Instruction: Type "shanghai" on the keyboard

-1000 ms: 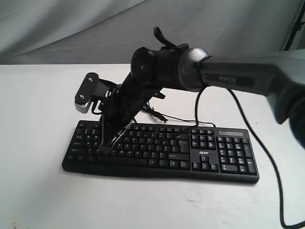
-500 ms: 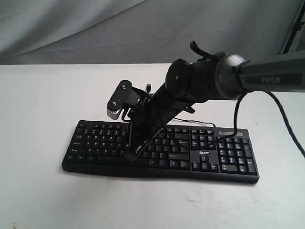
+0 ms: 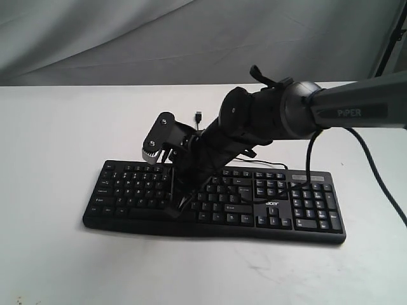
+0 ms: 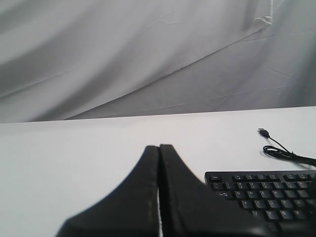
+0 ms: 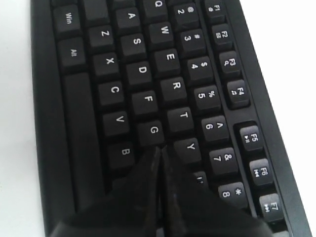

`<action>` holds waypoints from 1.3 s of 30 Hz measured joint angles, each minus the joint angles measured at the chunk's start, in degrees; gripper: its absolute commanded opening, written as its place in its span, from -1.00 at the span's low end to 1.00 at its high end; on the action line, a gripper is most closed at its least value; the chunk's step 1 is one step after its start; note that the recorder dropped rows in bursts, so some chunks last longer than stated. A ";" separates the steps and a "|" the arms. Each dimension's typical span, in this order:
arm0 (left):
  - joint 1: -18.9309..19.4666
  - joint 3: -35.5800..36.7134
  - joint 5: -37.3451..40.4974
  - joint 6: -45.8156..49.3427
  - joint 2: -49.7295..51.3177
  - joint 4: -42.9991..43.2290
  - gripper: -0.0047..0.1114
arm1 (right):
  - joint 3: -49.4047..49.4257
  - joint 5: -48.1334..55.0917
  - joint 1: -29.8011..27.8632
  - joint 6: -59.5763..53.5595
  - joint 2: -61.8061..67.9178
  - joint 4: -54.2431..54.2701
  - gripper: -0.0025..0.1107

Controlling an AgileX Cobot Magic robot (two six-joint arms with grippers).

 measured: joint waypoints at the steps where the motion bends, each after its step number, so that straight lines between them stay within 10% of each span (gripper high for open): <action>1: 0.00 0.00 0.00 0.00 0.00 0.00 -0.92 | 0.00 -0.11 0.00 -0.59 0.00 0.66 -0.96; 39: 0.00 0.00 0.00 0.00 0.00 0.00 -0.92 | 0.00 -1.66 0.00 -4.60 2.88 6.28 -0.96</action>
